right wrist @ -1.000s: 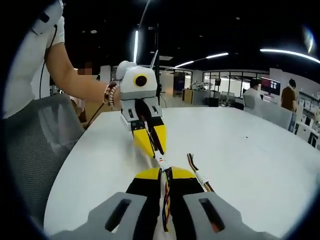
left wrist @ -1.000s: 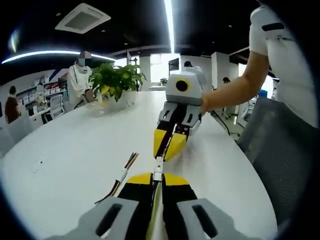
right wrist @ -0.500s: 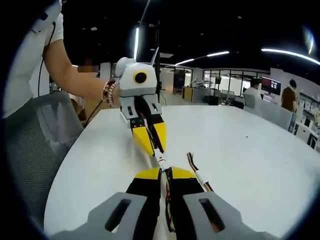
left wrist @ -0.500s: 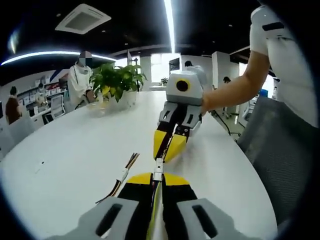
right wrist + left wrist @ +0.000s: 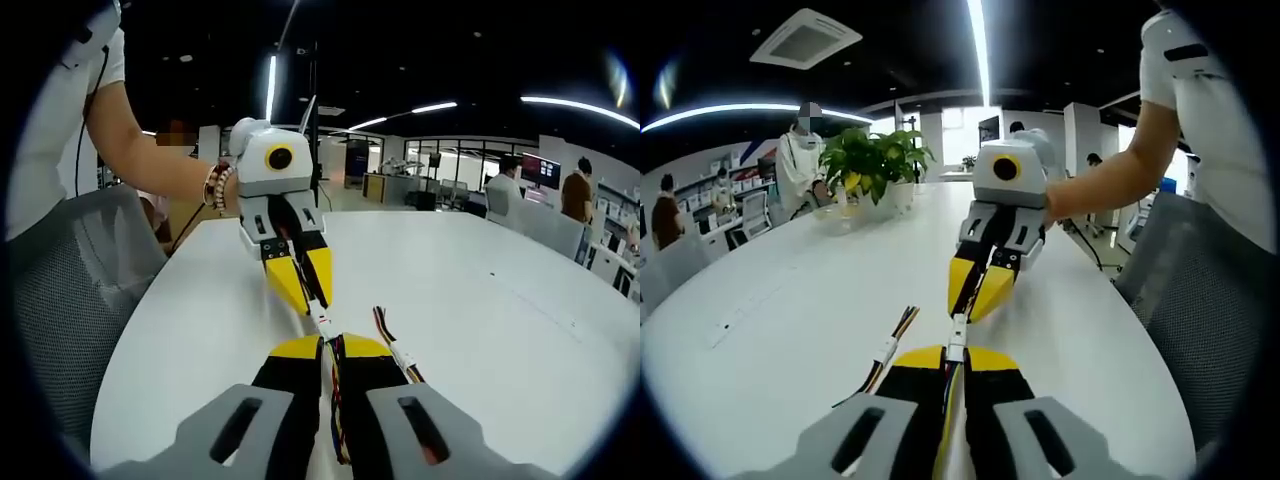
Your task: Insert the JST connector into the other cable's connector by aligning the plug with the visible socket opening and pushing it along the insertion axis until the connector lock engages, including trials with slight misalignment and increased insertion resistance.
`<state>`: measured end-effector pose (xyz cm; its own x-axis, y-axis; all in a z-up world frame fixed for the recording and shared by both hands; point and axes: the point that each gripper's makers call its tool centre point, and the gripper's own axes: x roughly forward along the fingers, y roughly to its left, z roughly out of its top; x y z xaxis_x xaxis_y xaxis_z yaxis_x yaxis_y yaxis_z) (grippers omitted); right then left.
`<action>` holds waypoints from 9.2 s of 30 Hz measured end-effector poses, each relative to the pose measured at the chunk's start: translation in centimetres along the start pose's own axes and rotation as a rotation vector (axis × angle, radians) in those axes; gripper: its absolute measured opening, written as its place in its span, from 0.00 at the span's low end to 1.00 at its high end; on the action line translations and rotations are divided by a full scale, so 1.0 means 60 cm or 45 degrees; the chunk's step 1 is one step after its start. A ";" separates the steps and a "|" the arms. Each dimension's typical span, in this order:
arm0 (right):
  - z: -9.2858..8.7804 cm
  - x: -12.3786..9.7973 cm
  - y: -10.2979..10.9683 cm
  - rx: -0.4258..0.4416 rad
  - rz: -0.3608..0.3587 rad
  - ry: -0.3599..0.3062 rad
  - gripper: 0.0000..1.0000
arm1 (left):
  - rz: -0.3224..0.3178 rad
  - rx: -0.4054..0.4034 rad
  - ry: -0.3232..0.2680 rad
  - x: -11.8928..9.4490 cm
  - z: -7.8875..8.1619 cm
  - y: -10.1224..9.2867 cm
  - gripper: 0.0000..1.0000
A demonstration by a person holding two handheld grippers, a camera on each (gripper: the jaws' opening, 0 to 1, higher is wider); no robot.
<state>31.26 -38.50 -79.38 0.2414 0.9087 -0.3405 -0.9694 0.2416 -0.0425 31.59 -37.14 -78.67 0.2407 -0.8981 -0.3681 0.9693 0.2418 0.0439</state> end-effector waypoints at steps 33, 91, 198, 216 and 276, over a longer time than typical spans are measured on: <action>0.001 0.001 0.007 -0.083 0.032 0.082 0.02 | -0.012 0.036 0.035 -0.001 -0.009 -0.006 0.00; -0.001 0.014 0.009 -0.080 0.036 0.149 0.02 | -0.028 0.106 0.099 0.002 -0.011 -0.007 0.00; -0.065 0.022 -0.064 0.018 -0.083 0.155 0.14 | -0.027 -0.083 0.155 0.053 -0.057 0.040 0.21; 0.003 -0.049 -0.051 0.030 -0.309 0.168 0.33 | 0.256 -0.148 -0.043 -0.026 0.067 0.035 0.51; -0.029 -0.277 0.165 0.350 -0.767 0.139 0.54 | 0.832 -0.306 -0.001 -0.337 0.023 -0.226 0.81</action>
<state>17.58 -51.78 -75.80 0.7172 0.5518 -0.4256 -0.6167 0.7869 -0.0191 13.67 -22.78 -70.55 0.7711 -0.5413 -0.3354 0.5882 0.8072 0.0495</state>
